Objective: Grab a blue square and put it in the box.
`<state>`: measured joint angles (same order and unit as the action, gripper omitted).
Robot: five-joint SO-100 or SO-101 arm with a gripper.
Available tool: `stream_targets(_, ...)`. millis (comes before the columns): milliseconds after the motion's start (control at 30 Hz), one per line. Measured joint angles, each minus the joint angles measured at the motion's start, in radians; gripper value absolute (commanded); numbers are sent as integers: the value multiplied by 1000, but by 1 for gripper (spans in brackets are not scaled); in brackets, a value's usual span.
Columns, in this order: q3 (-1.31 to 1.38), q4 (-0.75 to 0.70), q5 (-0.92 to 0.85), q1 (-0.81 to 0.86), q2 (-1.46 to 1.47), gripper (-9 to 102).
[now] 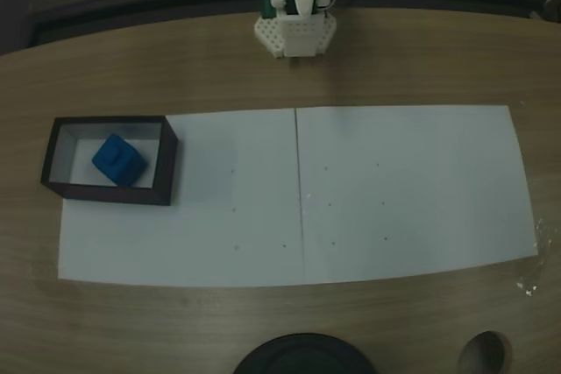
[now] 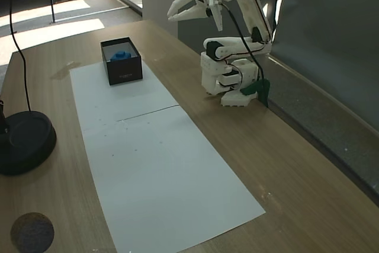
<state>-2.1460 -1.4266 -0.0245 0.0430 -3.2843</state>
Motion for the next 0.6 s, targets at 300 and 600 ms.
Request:
stream_targets(300, -276, 166, 0, 5, -169, 0)
stream_targets(600, -738, 440, 0, -2, -169, 0)
